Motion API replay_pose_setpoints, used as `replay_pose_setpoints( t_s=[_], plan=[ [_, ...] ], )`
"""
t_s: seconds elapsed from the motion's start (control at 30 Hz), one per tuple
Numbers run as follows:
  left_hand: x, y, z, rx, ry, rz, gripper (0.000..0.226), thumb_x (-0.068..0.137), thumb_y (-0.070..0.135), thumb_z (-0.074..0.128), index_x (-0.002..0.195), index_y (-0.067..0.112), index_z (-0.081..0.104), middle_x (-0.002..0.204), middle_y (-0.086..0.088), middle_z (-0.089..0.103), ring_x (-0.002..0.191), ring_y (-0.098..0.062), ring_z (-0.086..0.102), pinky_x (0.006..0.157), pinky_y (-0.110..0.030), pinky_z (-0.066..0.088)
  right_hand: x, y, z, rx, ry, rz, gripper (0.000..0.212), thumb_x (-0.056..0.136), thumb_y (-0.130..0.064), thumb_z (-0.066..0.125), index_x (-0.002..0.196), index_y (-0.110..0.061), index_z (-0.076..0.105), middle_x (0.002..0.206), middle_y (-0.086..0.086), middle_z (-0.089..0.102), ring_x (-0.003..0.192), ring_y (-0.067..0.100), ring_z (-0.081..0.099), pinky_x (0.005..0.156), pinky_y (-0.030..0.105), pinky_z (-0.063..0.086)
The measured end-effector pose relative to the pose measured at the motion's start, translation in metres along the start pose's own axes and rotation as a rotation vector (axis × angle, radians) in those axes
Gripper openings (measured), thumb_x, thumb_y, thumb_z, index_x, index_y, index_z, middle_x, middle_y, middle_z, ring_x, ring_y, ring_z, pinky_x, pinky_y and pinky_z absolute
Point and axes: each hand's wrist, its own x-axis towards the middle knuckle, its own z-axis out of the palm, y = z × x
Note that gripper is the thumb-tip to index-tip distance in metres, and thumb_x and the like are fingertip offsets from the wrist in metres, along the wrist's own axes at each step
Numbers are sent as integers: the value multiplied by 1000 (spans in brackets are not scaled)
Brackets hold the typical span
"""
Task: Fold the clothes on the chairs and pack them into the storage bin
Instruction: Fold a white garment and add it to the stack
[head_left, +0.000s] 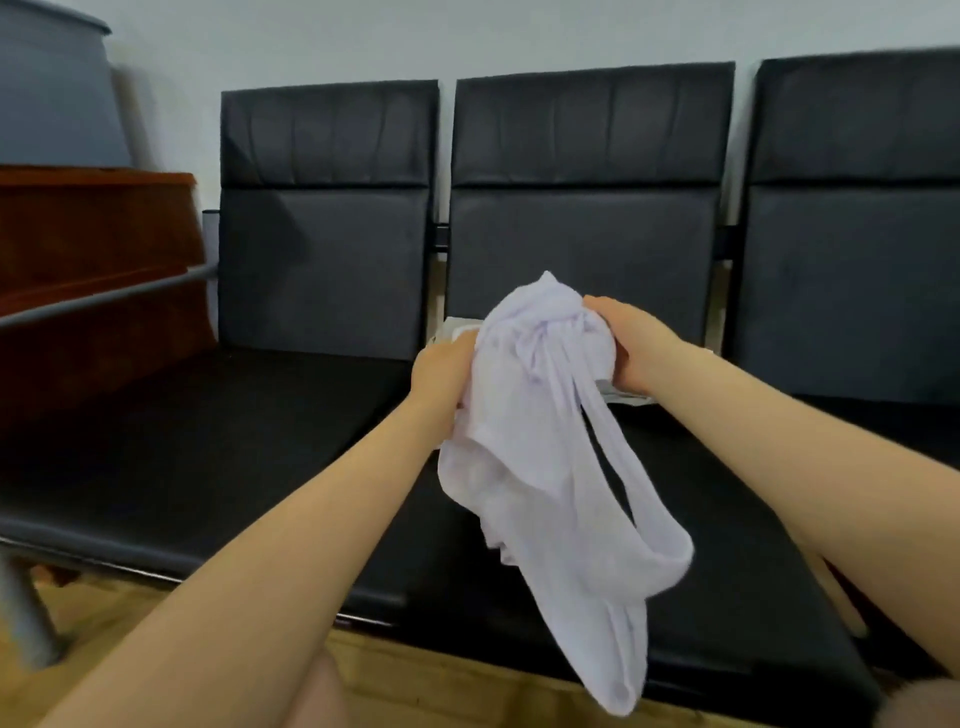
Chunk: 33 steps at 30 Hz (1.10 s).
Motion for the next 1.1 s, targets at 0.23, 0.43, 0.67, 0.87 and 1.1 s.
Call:
replay_pose_setpoints(
  t_s=[0.23, 0.43, 0.67, 0.87, 1.1],
  plan=[
    [14, -41, 49, 284, -4, 76, 2, 81, 20, 54, 82, 19, 55, 72, 2, 51, 70, -21, 47, 64, -31, 41, -6, 42, -108, -578, 263, 130, 38, 95, -22, 57, 130, -7, 52, 129, 23, 55, 119, 32, 56, 97, 37, 47],
    [-2, -54, 87, 580, -300, 336, 8, 92, 24, 54, 88, 19, 60, 87, 4, 61, 76, -11, 53, 67, -24, 42, -36, 56, -146, -1066, -51, 32, 16, 93, -33, 58, 97, -18, 64, 95, 6, 68, 76, 13, 61, 66, 26, 51],
    [-27, -76, 70, 697, -413, 397, 25, 92, 23, 56, 71, 9, 51, 67, 0, 49, 61, -9, 41, 59, -22, 33, -83, 93, -146, -1265, -407, -32, 23, 78, -38, 76, 92, -21, 69, 93, -9, 57, 71, 1, 49, 69, 15, 43],
    [-55, -99, 53, 839, -521, 392, 46, 91, 32, 55, 51, 17, 36, 50, 3, 38, 51, -10, 36, 58, -26, 32, -76, 95, -153, -824, -105, 1, 21, 94, -17, 58, 74, -9, 59, 79, 2, 58, 76, 13, 54, 73, 24, 46],
    [-108, -101, 62, 1058, -558, 682, 51, 81, 70, 40, 66, 25, 59, 65, 12, 50, 70, -6, 47, 74, -24, 28, -56, 72, -164, -32, 170, 135, 37, 101, -25, 44, 129, -3, 49, 124, 15, 61, 101, 25, 63, 73, 34, 50]
  ],
)
